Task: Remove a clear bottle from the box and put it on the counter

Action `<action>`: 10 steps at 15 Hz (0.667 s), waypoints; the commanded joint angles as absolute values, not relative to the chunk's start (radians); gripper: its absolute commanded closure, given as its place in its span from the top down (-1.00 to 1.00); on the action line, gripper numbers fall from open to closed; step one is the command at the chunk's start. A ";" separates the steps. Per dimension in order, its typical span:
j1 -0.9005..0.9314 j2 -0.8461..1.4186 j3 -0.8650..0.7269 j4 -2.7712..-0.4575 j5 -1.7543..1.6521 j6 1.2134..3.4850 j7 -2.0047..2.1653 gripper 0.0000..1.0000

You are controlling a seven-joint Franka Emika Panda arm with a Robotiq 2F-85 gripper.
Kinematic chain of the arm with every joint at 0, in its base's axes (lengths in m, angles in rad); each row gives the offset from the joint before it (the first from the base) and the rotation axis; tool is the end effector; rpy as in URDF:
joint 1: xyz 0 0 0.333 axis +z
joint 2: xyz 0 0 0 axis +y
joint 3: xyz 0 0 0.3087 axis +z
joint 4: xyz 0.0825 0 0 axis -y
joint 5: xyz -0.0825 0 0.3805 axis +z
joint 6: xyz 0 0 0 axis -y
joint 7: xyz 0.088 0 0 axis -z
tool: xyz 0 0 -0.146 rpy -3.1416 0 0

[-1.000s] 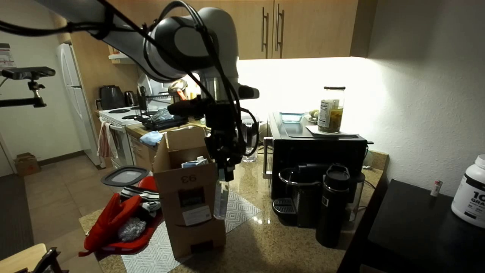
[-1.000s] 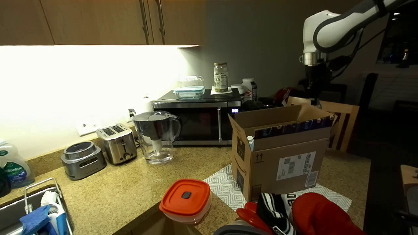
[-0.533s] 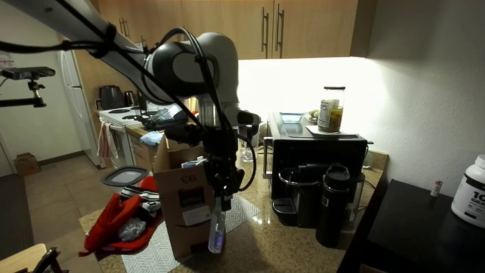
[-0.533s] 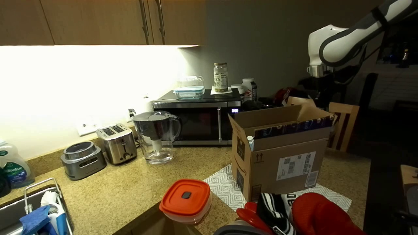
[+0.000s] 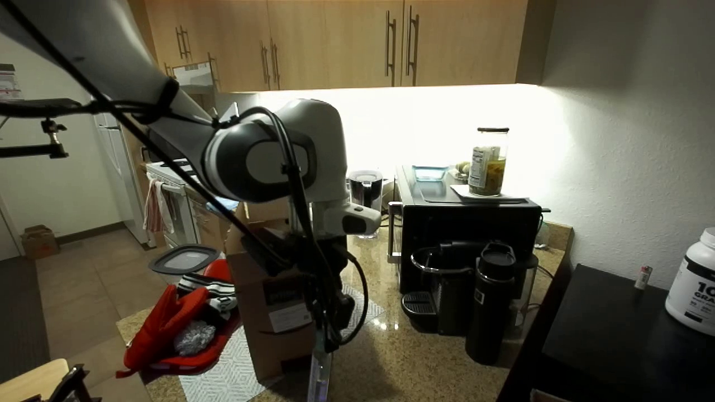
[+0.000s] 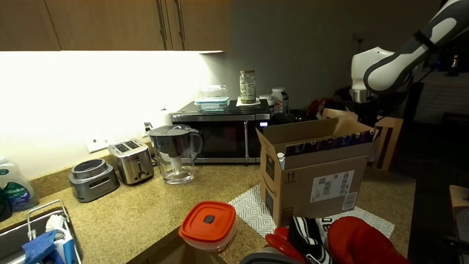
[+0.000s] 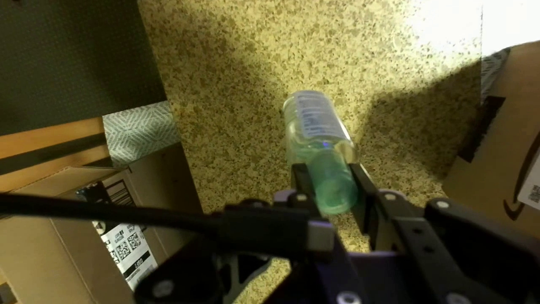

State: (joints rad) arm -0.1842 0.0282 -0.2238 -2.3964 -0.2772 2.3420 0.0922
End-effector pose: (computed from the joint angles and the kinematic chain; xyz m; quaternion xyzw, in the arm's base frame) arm 0.4360 -0.2019 0.2554 0.9833 -0.1478 -0.0558 0.0905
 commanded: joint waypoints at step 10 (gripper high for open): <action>-0.214 0.076 -0.279 -2.553 -0.450 2.590 0.308 -0.87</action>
